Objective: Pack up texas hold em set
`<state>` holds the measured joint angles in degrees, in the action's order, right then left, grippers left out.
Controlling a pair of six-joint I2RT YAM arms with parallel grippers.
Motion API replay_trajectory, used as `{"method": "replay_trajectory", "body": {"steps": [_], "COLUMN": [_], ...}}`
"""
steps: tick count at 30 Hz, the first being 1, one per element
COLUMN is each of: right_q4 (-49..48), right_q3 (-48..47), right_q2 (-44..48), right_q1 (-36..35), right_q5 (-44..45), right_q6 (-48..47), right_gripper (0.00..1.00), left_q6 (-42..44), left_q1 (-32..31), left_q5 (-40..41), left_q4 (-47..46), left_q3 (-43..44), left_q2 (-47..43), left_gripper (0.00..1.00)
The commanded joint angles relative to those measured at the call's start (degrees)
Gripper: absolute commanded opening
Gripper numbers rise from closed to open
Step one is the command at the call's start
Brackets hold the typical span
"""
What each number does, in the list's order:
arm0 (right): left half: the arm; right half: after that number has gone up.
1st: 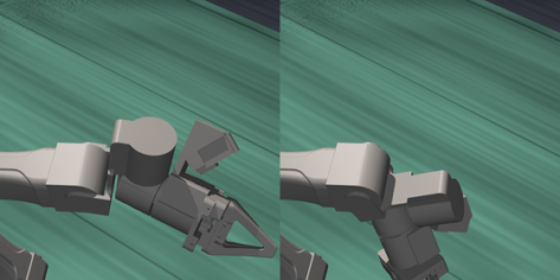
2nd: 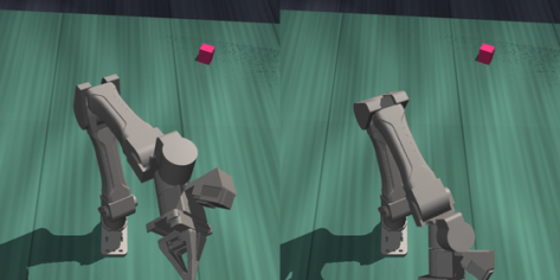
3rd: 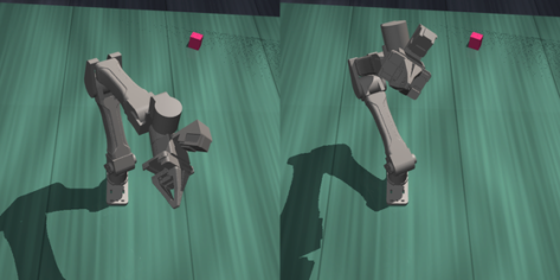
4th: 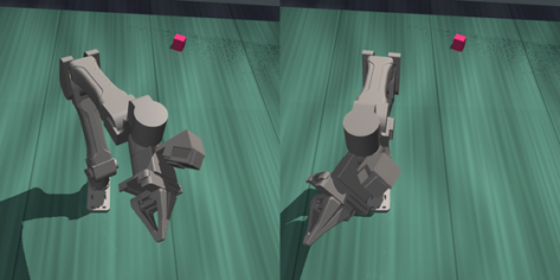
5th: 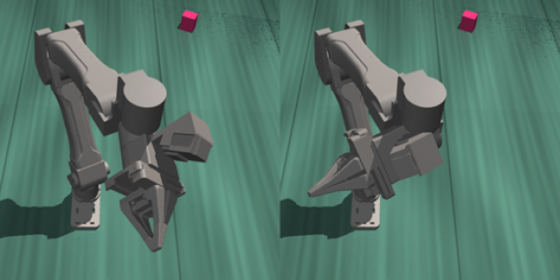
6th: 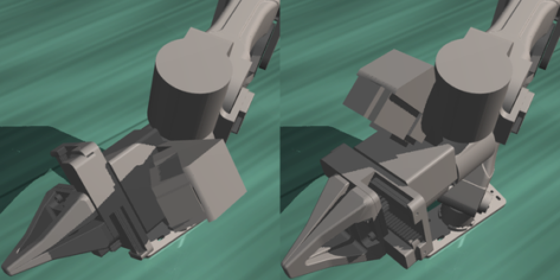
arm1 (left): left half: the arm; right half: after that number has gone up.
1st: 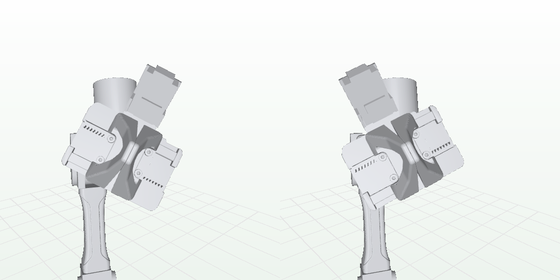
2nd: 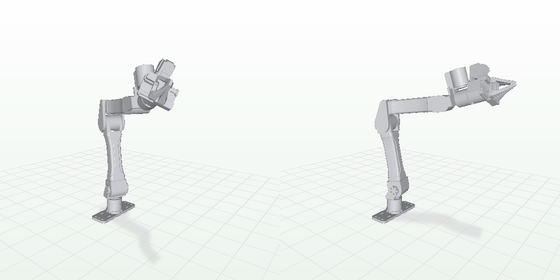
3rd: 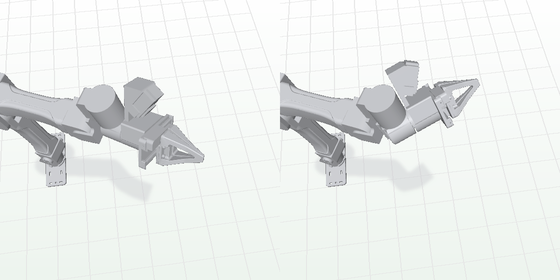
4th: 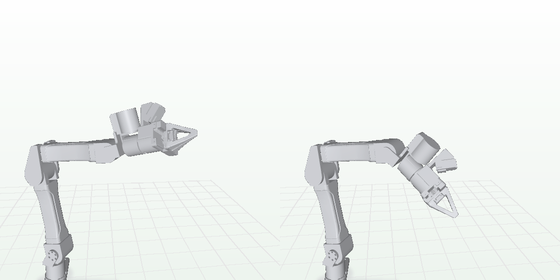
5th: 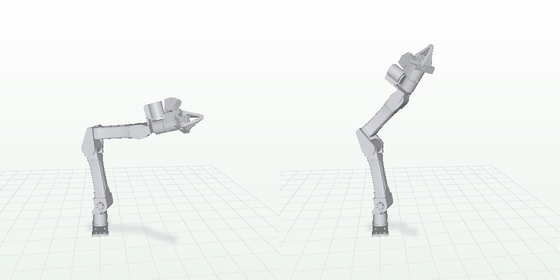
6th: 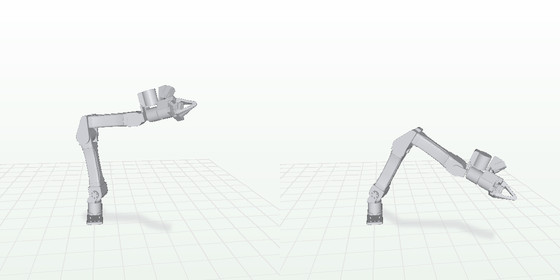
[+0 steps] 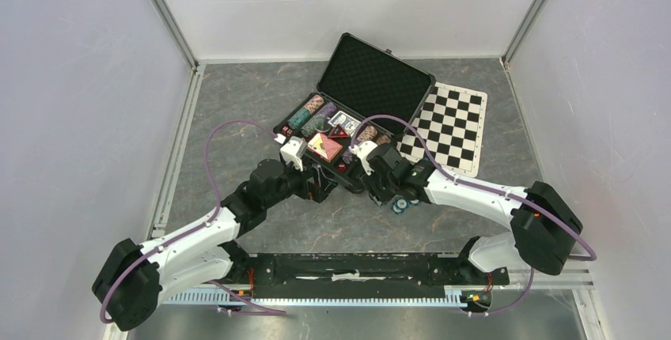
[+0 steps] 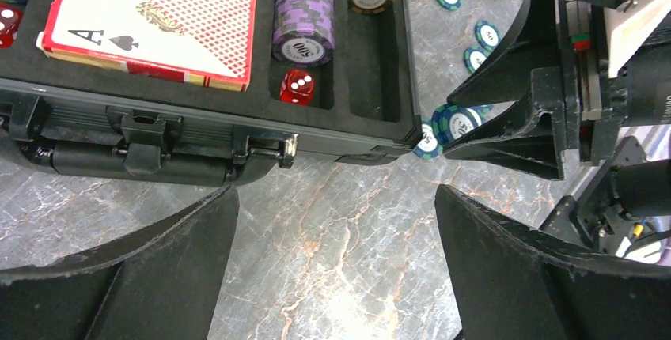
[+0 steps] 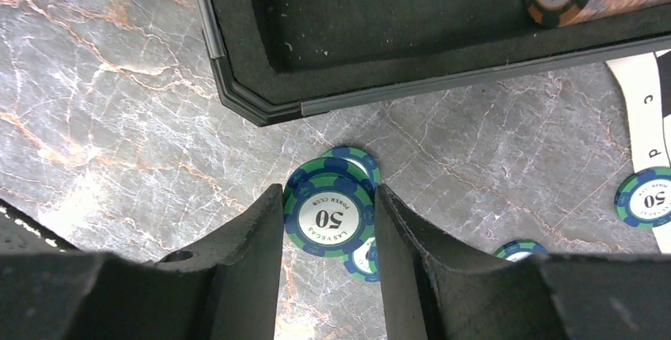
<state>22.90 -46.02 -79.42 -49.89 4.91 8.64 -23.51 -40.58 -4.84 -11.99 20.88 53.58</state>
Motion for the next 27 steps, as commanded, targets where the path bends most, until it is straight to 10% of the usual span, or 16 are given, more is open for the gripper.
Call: {"method": "replay_trajectory", "body": {"steps": [1,27], "right_q4": [1.47,-6.15], "right_q3": [-3.81,-13.02], "right_q2": [1.98,0.79], "right_q1": [-0.26,1.90], "right_q5": [-1.55,-9.10], "right_q6": [-1.98,-6.86], "right_gripper": [0.24,0.23], "left_q6": [-4.73,-35.88], "left_q1": [0.24,11.49], "left_q5": [-2.67,-13.45], "left_q4": [2.58,6.80], "left_q3": [4.31,18.17], "left_q2": [-0.80,14.09], "left_gripper": [1.00,1.00]}}
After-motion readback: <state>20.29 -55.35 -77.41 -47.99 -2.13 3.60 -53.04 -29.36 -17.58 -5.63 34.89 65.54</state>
